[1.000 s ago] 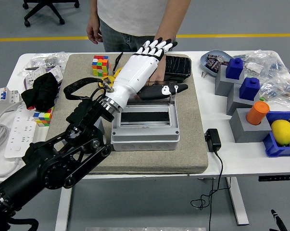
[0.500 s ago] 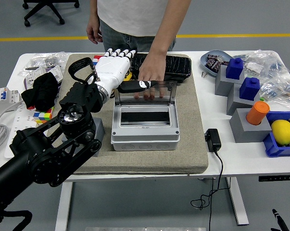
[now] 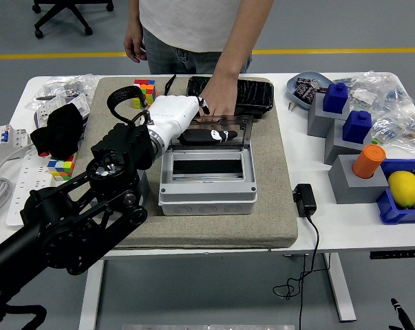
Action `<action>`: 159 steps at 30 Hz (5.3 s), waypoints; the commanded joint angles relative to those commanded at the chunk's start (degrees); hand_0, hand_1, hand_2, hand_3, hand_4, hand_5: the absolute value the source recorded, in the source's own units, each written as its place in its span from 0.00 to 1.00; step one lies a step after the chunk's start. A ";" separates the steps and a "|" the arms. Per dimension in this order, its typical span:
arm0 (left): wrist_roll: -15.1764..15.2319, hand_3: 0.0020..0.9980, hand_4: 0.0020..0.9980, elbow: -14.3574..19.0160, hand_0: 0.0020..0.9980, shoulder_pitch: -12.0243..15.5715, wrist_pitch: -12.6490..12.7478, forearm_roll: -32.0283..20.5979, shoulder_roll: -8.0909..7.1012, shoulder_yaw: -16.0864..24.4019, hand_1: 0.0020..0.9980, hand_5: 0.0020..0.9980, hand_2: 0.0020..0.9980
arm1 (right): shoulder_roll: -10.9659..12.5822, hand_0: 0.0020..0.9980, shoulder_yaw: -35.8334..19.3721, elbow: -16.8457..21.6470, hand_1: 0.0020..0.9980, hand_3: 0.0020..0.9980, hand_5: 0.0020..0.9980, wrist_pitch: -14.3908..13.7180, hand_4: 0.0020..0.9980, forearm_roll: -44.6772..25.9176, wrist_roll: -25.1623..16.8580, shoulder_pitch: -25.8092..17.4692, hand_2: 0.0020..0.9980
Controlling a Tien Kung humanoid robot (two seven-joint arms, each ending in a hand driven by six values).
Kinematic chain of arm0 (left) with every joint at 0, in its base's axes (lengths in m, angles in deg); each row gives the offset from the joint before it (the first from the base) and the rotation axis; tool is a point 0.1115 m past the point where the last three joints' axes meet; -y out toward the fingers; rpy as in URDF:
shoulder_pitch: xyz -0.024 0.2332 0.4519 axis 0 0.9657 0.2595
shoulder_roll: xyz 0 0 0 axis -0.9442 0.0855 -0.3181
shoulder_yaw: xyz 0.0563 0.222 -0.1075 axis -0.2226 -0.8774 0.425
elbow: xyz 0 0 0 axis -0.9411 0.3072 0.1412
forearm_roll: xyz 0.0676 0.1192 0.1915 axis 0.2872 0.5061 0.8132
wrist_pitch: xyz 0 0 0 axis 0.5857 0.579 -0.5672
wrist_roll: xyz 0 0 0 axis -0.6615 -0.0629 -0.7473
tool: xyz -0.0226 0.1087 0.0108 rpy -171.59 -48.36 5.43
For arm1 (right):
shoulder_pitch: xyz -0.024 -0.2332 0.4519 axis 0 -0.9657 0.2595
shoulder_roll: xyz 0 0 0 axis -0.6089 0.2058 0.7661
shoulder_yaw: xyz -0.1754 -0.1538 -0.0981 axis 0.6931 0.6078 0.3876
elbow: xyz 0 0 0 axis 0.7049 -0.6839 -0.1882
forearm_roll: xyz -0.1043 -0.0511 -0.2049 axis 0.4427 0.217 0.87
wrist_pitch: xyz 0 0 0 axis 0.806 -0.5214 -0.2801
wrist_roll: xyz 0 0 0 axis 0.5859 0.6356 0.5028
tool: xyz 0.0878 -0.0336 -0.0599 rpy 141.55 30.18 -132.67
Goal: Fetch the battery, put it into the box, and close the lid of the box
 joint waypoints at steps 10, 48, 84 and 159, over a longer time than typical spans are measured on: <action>0.00 0.65 1.00 1.91 0.59 0.41 -1.47 -1.35 -0.02 -0.56 0.60 1.00 0.65 | -0.02 0.79 0.07 0.00 0.69 0.76 1.00 -0.04 1.00 -0.24 -0.13 0.12 0.69; 0.00 0.68 1.00 5.78 0.69 3.41 -2.89 1.27 -1.65 -2.21 0.66 1.00 0.68 | 0.14 0.79 -0.34 0.00 0.69 0.76 1.00 -0.16 1.00 -0.22 -0.08 -0.05 0.68; 42.73 1.00 1.00 -3.32 1.00 28.10 38.98 -45.17 2.10 32.65 1.00 1.00 1.00 | -0.46 0.79 -1.76 0.00 0.71 0.76 1.00 -1.72 1.00 0.18 -0.45 -0.39 0.71; 43.11 0.66 1.00 -2.60 0.73 32.84 20.39 -47.13 2.81 34.04 0.71 0.95 0.69 | -0.45 1.00 -0.85 0.00 1.00 0.92 1.00 0.24 1.00 7.41 9.70 0.14 0.92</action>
